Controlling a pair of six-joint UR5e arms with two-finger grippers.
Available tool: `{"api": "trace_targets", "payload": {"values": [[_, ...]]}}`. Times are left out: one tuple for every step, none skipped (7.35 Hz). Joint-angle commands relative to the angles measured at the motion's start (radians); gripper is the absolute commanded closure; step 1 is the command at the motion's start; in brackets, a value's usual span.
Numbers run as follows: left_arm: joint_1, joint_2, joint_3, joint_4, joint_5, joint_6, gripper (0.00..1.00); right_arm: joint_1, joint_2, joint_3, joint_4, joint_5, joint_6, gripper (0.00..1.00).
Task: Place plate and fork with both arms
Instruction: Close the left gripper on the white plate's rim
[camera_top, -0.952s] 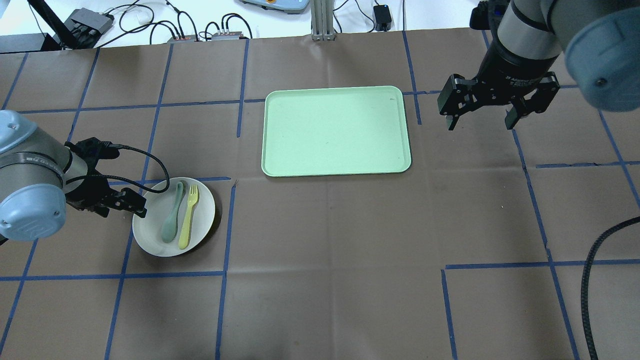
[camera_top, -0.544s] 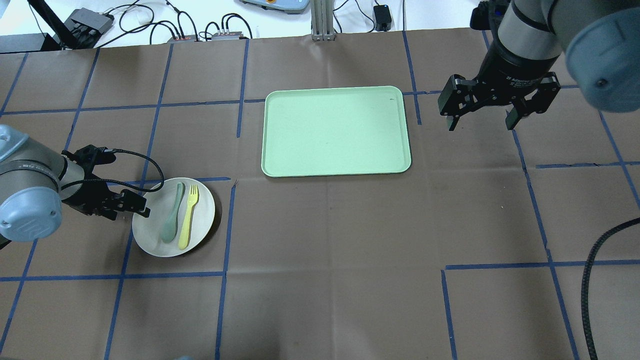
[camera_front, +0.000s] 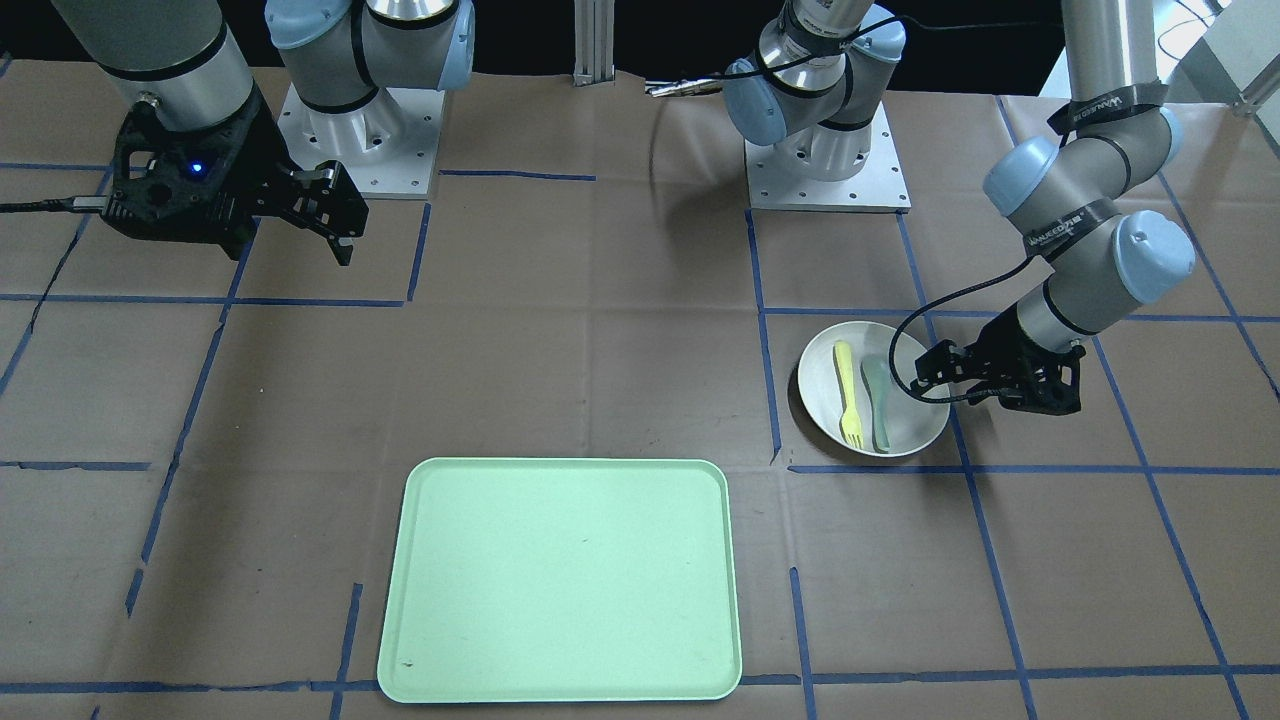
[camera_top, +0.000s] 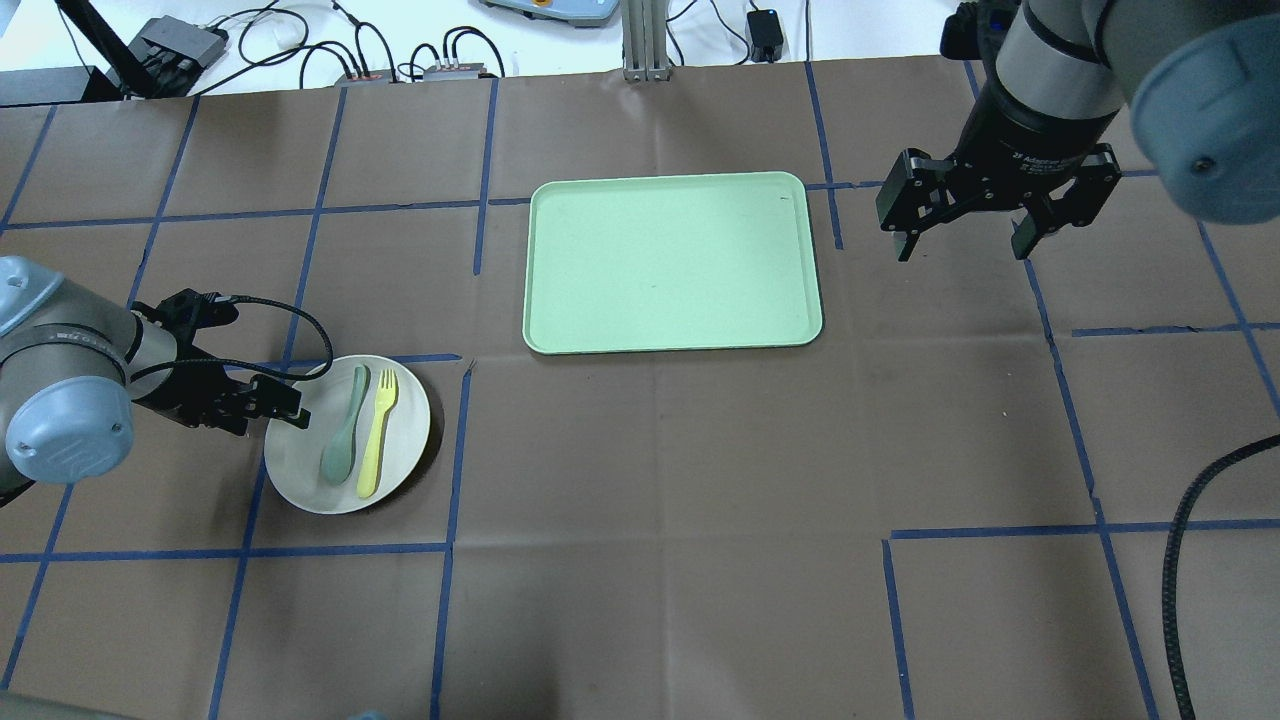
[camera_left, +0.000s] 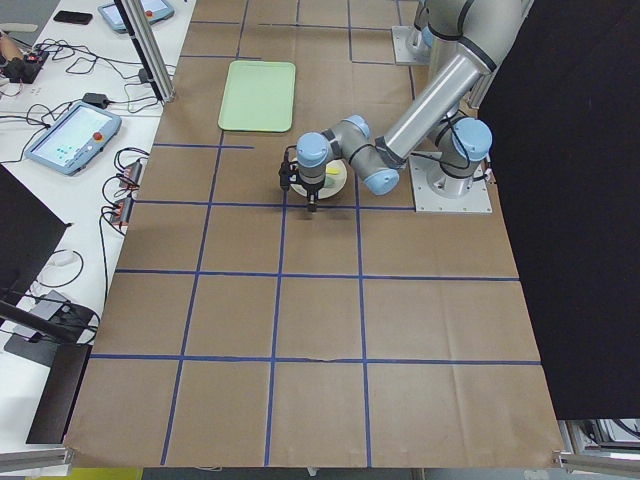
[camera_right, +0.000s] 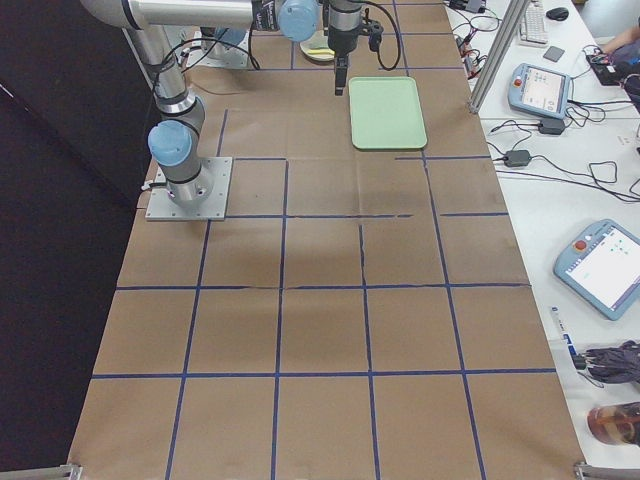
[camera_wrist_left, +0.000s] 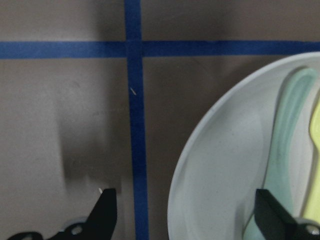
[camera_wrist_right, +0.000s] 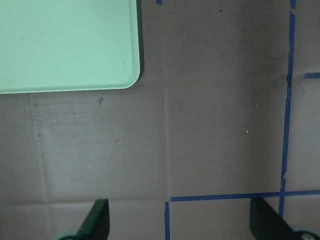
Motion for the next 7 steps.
{"api": "trace_targets", "payload": {"values": [[0.002,-0.002,0.0,0.004,0.001,0.001,0.45,0.0,0.0,0.0,0.0,0.001,-0.001,0.0],[0.002,-0.002,-0.001,0.004,-0.001,0.001,0.48,0.0,0.0,0.0,0.0,0.001,-0.001,0.0],[0.005,-0.002,-0.001,0.004,0.001,0.001,0.54,-0.001,0.0,0.0,0.0,0.001,-0.001,0.0],[0.008,-0.002,-0.001,0.003,0.001,0.001,0.61,-0.001,0.0,0.0,0.0,0.001,-0.001,0.0],[0.008,-0.002,-0.001,0.003,0.001,0.001,0.66,-0.001,0.0,0.0,0.0,0.001,-0.001,0.0],[0.008,-0.002,-0.001,0.0,-0.001,0.001,0.72,-0.001,0.0,0.0,0.0,-0.001,-0.001,0.0],[0.008,-0.002,-0.001,-0.002,-0.002,0.001,0.79,-0.001,0.0,0.0,0.0,-0.001,-0.001,0.0]]}}
